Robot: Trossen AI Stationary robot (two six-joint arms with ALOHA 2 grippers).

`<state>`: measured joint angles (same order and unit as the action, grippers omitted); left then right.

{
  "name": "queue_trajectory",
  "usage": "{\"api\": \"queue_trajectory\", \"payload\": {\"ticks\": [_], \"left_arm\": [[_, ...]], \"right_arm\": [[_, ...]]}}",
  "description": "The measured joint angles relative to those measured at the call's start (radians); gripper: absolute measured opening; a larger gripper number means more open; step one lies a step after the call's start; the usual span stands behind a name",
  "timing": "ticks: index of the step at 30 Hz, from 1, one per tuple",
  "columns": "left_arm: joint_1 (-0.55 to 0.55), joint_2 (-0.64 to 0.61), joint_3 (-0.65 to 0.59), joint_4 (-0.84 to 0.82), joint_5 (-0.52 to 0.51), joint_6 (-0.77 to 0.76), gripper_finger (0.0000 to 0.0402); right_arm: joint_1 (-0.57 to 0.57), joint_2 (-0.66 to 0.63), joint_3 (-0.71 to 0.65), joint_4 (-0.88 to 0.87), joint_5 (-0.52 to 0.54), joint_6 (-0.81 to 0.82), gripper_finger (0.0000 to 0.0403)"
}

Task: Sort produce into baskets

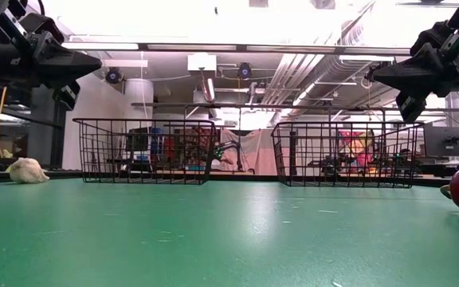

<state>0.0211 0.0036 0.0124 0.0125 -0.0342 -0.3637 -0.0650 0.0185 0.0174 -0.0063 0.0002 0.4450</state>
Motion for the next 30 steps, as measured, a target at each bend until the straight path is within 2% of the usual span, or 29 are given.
{"api": "queue_trajectory", "payload": {"ticks": [27,30], "left_arm": [[0.0,0.0,0.0,0.0,0.0,0.0,0.0],[0.0,0.0,0.0,0.0,0.0,0.0,0.0]], "right_arm": [[0.0,0.0,0.0,0.005,0.018,0.005,0.0],[0.0,0.0,0.0,0.069,0.025,0.162,0.0]]}}
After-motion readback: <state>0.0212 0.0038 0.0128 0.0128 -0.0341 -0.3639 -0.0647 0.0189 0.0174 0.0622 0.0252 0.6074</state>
